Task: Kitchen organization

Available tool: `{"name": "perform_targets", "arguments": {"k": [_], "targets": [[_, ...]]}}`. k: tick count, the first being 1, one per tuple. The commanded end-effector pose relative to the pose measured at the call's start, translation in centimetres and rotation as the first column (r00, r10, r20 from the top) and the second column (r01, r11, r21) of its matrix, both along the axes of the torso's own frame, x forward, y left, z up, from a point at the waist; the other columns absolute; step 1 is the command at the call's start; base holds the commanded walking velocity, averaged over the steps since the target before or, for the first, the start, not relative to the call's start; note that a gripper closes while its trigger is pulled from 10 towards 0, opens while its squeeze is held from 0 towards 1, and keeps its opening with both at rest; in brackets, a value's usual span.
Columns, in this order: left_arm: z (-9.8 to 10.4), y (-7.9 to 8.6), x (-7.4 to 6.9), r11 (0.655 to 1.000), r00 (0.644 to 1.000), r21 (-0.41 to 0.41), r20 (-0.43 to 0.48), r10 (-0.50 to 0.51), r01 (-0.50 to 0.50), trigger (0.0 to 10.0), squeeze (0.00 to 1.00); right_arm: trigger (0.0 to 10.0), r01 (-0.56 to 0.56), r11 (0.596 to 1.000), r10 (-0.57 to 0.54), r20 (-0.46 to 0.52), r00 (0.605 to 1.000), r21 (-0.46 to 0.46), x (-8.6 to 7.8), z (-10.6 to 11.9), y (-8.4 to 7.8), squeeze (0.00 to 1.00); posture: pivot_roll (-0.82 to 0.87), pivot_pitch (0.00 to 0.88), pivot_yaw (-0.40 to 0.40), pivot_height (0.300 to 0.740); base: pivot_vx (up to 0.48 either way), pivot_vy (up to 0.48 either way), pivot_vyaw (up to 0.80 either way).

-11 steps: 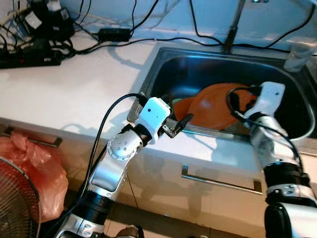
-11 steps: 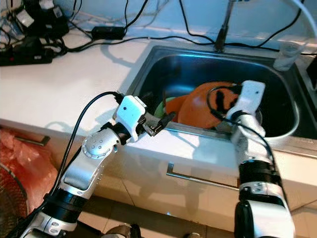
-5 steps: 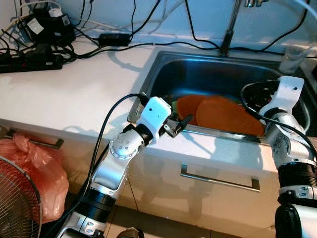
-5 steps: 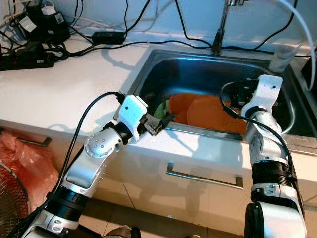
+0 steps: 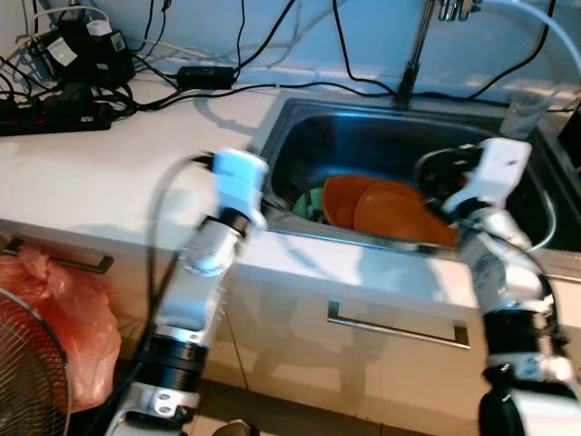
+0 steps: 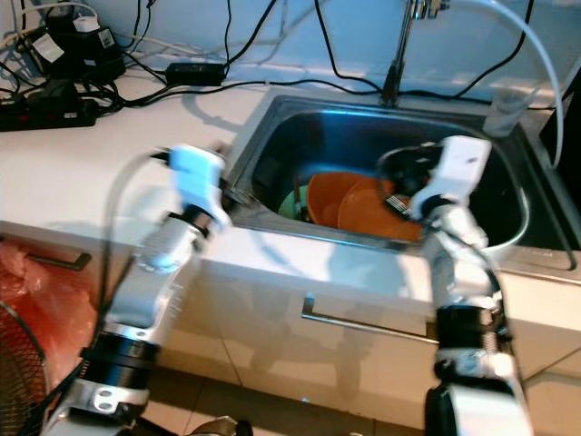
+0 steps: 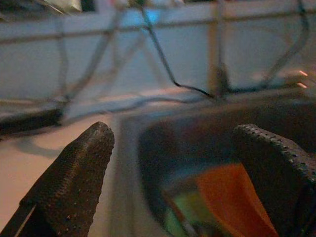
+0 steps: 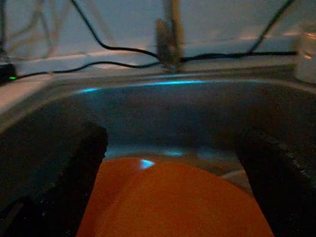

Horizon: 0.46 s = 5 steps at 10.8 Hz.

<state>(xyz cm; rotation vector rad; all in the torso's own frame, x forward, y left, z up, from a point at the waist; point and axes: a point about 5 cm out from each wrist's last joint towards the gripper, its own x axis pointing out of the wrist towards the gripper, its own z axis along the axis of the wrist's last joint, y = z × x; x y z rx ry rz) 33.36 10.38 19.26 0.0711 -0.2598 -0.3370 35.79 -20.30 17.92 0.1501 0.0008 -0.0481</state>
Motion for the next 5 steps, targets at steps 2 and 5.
{"name": "perform_targets", "arguments": {"k": [2, 5], "targets": [[0.7, 1.2, 0.2, 0.995, 0.993, -0.002, 0.051, 0.102, -0.102, 10.0, 0.00, 10.0, -0.041, 0.999, 0.041, 0.023, 0.999, 0.008, -0.5, 0.4, 1.3, 0.00, 0.03, 0.002, 0.000, 0.740, 0.000, 0.000, 0.00], [0.7, 2.0, -0.4, 0.985, 0.982, 0.023, 0.094, 0.166, -0.169, 10.0, 0.00, 10.0, -0.083, 0.997, 0.083, 0.063, 0.995, -0.008, -2.9, -1.0, 4.6, 0.00, 0.03, 0.001, -0.010, 0.740, 0.000, 0.000, 0.00]]}}
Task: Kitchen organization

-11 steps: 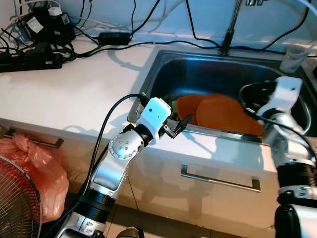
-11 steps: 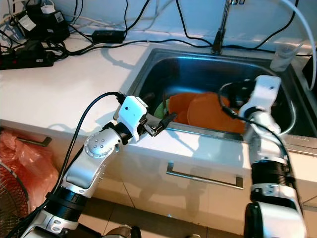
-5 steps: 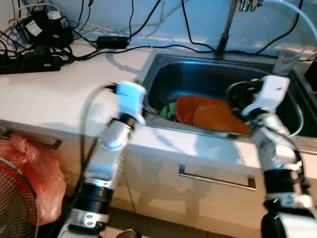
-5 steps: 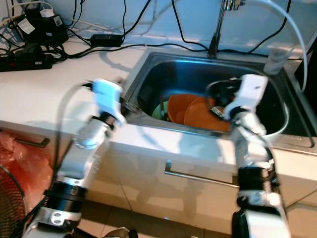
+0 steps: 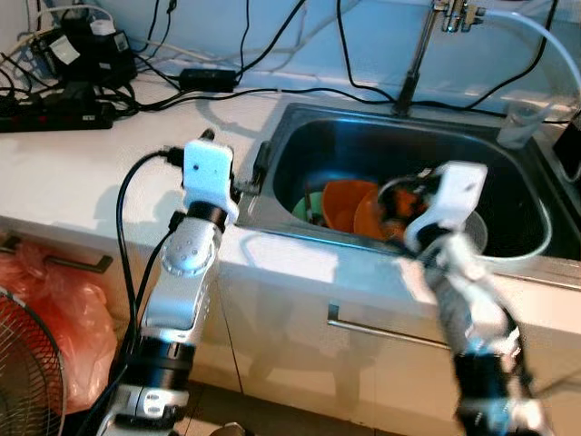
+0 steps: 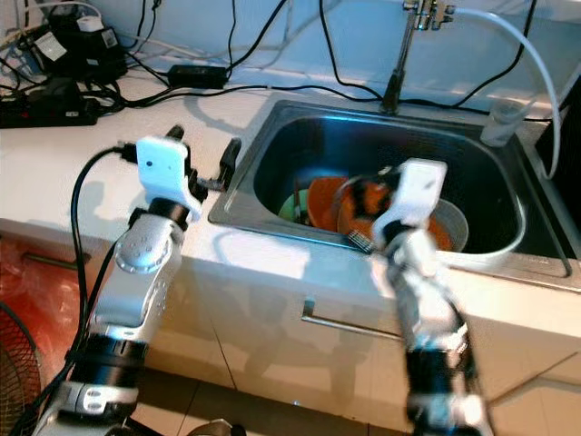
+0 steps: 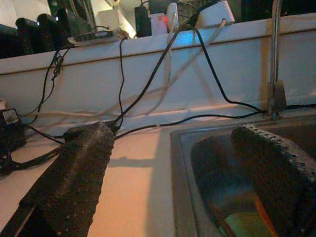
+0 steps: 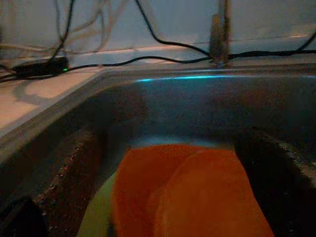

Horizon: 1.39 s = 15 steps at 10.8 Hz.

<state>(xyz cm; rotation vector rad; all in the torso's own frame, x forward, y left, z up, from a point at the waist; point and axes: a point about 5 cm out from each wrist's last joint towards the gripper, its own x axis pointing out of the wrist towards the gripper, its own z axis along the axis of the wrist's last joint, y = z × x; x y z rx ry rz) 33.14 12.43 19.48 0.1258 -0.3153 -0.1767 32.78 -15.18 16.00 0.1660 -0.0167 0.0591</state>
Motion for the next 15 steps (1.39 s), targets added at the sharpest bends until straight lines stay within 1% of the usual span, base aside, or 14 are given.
{"name": "perform_targets", "arguments": {"k": [1, 2, 4, 6, 11, 15], "targets": [[0.53, -0.34, -0.30, 1.000, 1.000, 0.008, 0.024, 0.003, -0.003, 10.0, 0.00, 10.0, -0.016, 1.000, 0.017, 0.039, 0.999, -0.022, -0.33, 0.73, 0.82, 0.00, 0.04, 0.002, -0.012, 0.740, 0.000, 0.000, 0.00], [0.69, -0.55, -0.33, 1.000, 1.000, 0.014, 0.029, 0.005, -0.006, 10.0, 0.00, 10.0, -0.022, 0.999, 0.024, 0.054, 0.998, -0.031, -0.41, 0.98, 1.47, 0.00, 0.04, 0.003, -0.011, 0.740, 0.000, 0.000, 0.00], [0.64, -0.56, -0.31, 1.000, 1.000, 0.028, 0.024, 0.009, -0.010, 10.0, 0.00, 10.0, -0.001, 0.999, 0.004, 0.076, 0.997, -0.039, -0.32, 1.49, 1.24, 0.00, 0.04, 0.004, -0.013, 0.740, 0.000, 0.000, 0.00], [0.43, -0.68, -0.39, 1.000, 1.000, 0.030, 0.012, 0.003, -0.003, 10.0, 0.00, 10.0, 0.008, 0.999, -0.004, 0.079, 0.997, -0.048, -0.34, 1.55, 0.99, 0.00, 0.04, 0.006, -0.014, 0.740, 0.000, 0.000, 0.00], [0.44, -0.48, -0.22, 1.000, 1.000, 0.030, 0.000, 0.000, 0.000, 10.0, 0.00, 10.0, 0.003, 0.999, 0.001, 0.076, 0.997, -0.053, -0.31, 1.44, 1.26, 0.00, 0.04, 0.000, -0.006, 0.740, 0.000, -0.289, 0.00], [0.62, -0.84, -0.11, 0.999, 1.000, 0.039, 0.003, -0.016, 0.016, 10.0, 0.00, 10.0, 0.006, 0.999, -0.002, 0.081, 0.997, -0.048, -0.23, 1.44, 1.29, 0.00, 0.04, 0.000, 0.002, 0.740, 0.000, -0.296, 0.00]]}}
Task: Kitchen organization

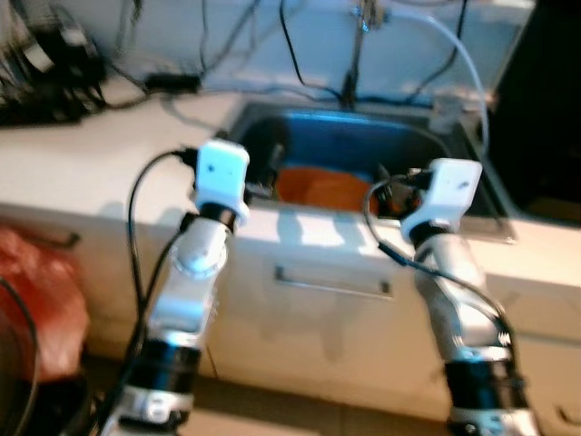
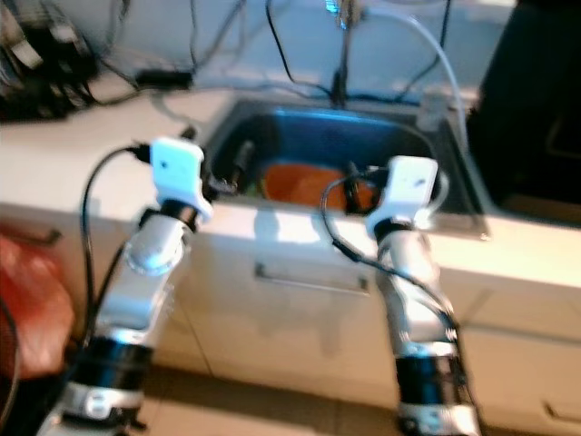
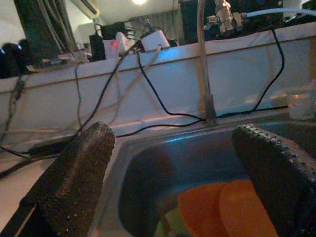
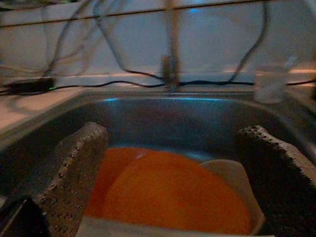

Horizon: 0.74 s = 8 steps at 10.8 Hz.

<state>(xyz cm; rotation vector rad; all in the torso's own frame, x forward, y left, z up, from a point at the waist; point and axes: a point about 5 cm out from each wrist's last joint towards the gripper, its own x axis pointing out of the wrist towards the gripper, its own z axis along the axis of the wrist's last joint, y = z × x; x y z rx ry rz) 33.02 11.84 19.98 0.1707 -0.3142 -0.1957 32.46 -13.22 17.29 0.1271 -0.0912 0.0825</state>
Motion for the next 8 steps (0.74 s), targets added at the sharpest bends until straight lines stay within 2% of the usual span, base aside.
{"name": "perform_targets", "arguments": {"k": [1, 4, 8], "targets": [[0.09, -0.24, -0.02, 1.000, 1.000, -0.007, 0.000, -0.006, 0.006, 10.0, 0.00, 10.0, 0.020, 1.000, -0.020, 0.004, 1.000, -0.011, 0.07, 0.13, -0.63, 0.00, 0.04, 0.000, 0.001, 0.740, 0.000, -0.240, 0.00], [-0.30, -0.26, -0.01, 0.999, 1.000, -0.044, -0.020, -0.004, 0.003, 10.0, 0.00, 10.0, 0.012, 1.000, -0.012, 0.002, 1.000, -0.021, 0.04, 0.07, -0.55, 0.00, 0.04, 0.000, -0.011, 0.740, 0.000, 0.000, 0.00], [-0.75, -0.35, 0.04, 0.999, 0.999, -0.052, -0.040, 0.012, -0.014, 10.0, 0.00, 10.0, -0.005, 1.000, 0.005, -0.014, 1.000, -0.029, -0.02, -0.18, -0.35, 0.00, 0.03, 0.000, -0.019, 0.740, 0.000, 0.000, 0.00]]}}
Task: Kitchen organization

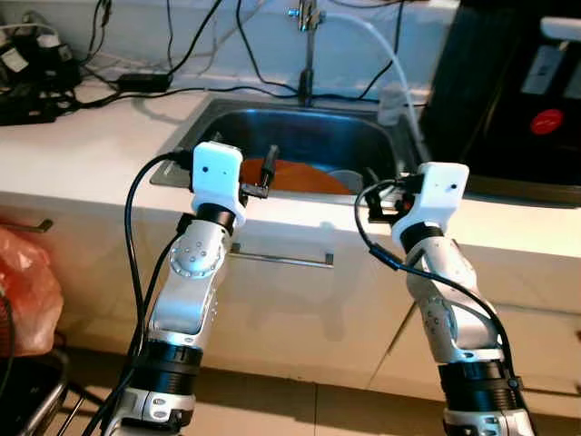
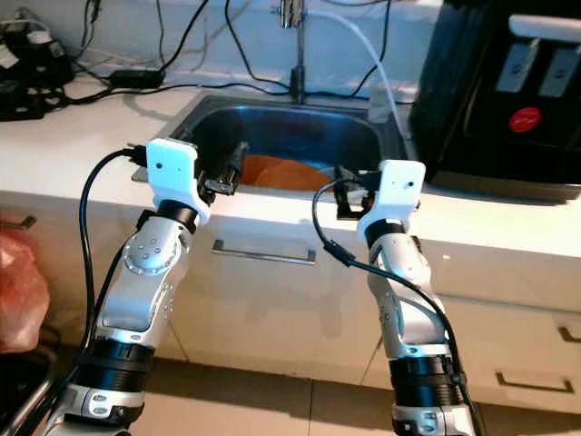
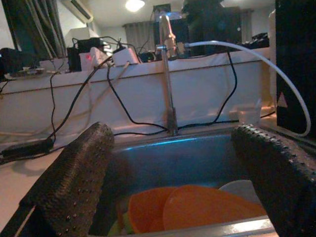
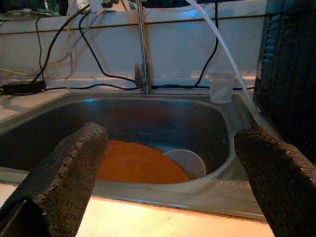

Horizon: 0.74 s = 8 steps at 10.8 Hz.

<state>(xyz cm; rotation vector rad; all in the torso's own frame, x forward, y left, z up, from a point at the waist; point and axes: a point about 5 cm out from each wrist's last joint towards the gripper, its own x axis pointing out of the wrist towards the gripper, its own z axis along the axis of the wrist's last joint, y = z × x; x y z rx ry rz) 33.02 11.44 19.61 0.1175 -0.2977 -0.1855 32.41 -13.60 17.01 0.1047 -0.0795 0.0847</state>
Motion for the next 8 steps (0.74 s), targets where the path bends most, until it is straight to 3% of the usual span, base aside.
{"name": "perform_targets", "arguments": {"k": [1, 8], "targets": [[-0.40, -0.06, 0.06, 1.000, 1.000, 0.002, -0.021, 0.009, -0.009, 10.0, 0.00, 10.0, -0.005, 1.000, 0.005, -0.005, 1.000, -0.005, 0.03, 0.09, 0.01, 0.00, 0.03, 0.000, -0.019, 0.740, 0.000, 0.000, 0.00], [-0.69, -0.06, 0.29, 1.000, 0.999, 0.002, -0.041, 0.019, -0.019, 10.0, 0.00, 10.0, -0.007, 1.000, 0.007, -0.009, 1.000, 0.011, 0.14, 0.04, 0.06, 0.00, 0.03, 0.000, -0.019, 0.740, -0.036, 0.000, 0.00]]}}
